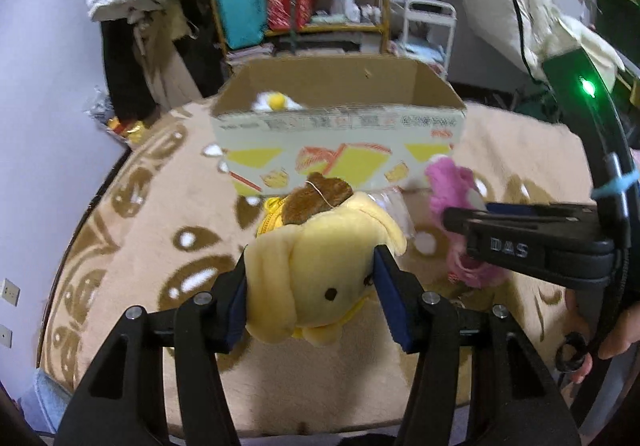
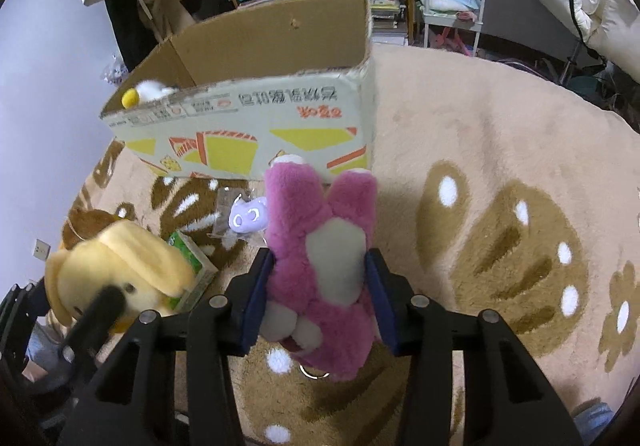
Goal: Organize soft objects
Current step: 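Lift yellow dog plush with left tool while right tool lifts pink bear toward box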
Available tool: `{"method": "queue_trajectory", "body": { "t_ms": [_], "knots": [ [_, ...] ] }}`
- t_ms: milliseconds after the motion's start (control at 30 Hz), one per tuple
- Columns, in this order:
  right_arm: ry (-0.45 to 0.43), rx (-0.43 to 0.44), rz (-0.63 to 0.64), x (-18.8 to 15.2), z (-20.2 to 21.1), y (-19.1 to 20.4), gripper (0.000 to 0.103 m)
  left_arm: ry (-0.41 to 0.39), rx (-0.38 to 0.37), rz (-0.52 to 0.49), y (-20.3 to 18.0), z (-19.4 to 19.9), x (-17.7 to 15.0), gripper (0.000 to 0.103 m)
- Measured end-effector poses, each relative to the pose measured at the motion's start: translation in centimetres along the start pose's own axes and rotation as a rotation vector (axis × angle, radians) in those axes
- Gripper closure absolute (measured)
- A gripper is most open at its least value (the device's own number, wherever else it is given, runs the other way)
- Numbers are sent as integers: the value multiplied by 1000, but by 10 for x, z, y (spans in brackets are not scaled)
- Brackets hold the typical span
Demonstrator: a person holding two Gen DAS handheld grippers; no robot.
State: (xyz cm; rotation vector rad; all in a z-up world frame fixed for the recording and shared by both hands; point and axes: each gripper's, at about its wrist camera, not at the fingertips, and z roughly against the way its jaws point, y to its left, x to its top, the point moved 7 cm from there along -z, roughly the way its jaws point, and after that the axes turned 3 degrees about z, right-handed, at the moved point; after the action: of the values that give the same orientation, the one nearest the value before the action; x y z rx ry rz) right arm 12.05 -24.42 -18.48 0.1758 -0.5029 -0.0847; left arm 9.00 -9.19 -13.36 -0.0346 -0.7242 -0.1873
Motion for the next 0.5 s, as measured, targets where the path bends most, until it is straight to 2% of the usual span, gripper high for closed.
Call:
{"method": "queue_trajectory", "body": {
  "t_ms": [100,267,500],
  "knots": [
    [-35,14,-16,4,10,-3,54,-48,23,28,10,10,6,48],
    [-152,81,-34,15,35,0,54,-148,35,62,20,35,16,48],
    [-333,59,17,30,77,10,54,-289,67,52,23,68,29,47]
  ]
}}
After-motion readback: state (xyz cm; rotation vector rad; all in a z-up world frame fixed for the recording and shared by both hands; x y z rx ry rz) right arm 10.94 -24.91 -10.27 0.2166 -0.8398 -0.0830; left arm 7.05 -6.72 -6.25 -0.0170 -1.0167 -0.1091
